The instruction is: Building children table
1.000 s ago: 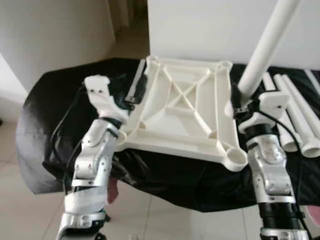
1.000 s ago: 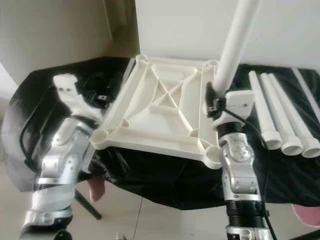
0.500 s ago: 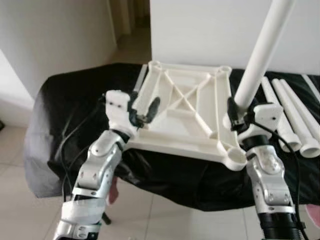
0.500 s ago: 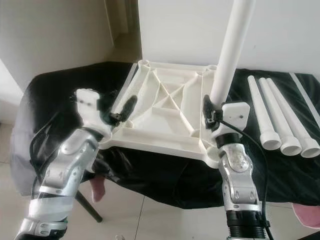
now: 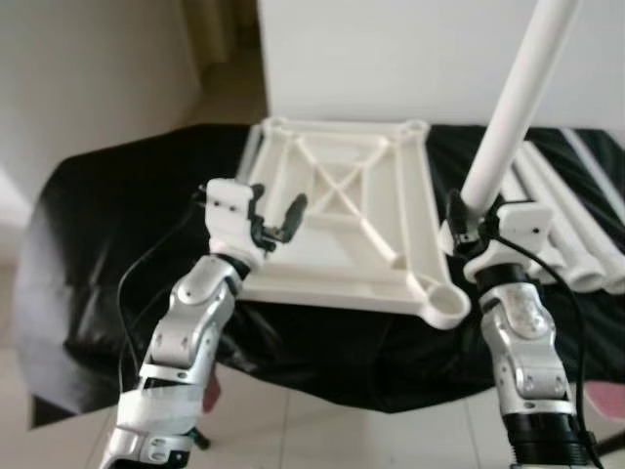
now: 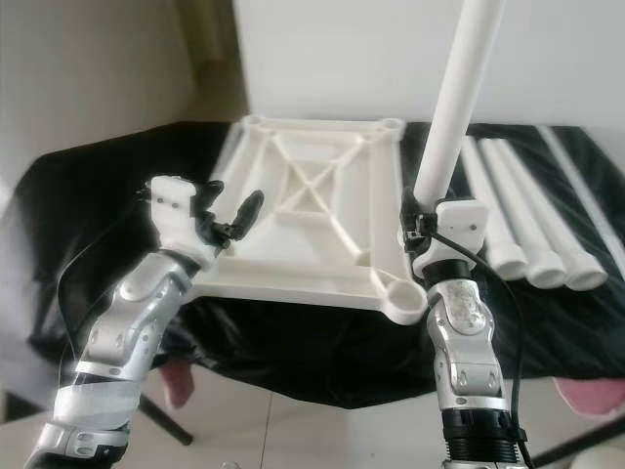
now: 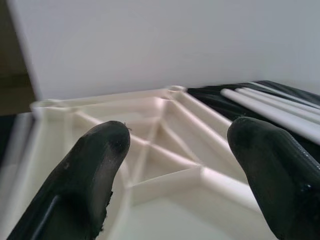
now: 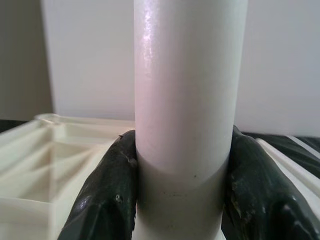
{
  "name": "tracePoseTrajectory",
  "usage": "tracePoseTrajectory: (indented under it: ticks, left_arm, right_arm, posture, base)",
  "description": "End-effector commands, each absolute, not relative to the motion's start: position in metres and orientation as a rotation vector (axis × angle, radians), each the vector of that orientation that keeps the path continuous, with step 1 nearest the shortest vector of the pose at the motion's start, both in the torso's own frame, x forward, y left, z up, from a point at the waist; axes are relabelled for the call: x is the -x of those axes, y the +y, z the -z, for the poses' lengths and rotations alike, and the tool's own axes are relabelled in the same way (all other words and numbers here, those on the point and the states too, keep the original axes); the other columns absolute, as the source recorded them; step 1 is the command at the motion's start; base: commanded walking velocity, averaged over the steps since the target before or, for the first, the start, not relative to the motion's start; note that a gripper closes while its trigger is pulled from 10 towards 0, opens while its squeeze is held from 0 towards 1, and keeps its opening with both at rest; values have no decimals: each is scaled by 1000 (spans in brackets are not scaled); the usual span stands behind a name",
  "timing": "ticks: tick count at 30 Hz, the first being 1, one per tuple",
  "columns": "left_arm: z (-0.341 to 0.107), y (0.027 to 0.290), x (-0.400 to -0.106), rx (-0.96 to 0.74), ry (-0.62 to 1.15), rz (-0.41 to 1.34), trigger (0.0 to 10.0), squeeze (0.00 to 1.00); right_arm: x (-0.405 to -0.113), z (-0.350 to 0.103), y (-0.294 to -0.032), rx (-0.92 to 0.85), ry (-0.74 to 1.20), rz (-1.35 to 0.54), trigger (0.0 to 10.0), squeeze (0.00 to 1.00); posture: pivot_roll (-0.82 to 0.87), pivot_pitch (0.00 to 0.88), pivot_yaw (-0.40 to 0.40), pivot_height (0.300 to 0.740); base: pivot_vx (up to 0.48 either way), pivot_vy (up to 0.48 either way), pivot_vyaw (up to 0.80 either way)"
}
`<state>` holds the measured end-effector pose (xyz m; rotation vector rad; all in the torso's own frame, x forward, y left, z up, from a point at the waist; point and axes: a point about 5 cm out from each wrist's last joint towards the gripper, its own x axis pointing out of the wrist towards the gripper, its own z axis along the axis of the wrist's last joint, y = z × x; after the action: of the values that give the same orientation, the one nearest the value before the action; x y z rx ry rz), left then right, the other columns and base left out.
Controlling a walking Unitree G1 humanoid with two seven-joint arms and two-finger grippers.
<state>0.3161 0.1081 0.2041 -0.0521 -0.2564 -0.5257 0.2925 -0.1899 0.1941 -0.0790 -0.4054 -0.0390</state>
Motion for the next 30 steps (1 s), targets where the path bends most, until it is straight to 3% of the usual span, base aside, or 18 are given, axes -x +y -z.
tracePoseTrajectory:
  ticks: [1, 9, 17, 30]
  left_arm:
    - [-202, 107, -318, 46, -244, 562, 10000, 0]
    - [-201, 108, -321, 73, -227, 560, 10000, 0]
    - [-200, 109, -325, 110, -206, 564, 10000, 0]
    - [-202, 110, -327, 113, -203, 565, 10000, 0]
  right_arm:
    - [-295, -197, -191, 83, -410, 50, 10000, 0]
    - [-296, -199, -192, 87, -424, 57, 10000, 0]
    - [-295, -201, -190, 87, -450, 50, 10000, 0]
    - [-297, -201, -189, 77, -458, 60, 10000, 0]
  posture:
    - [-43, 0, 31, 740]
    - [-48, 0, 35, 740]
    - [-49, 0, 39, 740]
    - [-44, 0, 48, 740]
  base:
    - [0, 0, -788]
    - [0, 0, -710]
    - [0, 0, 0]
    - [0, 262, 0]
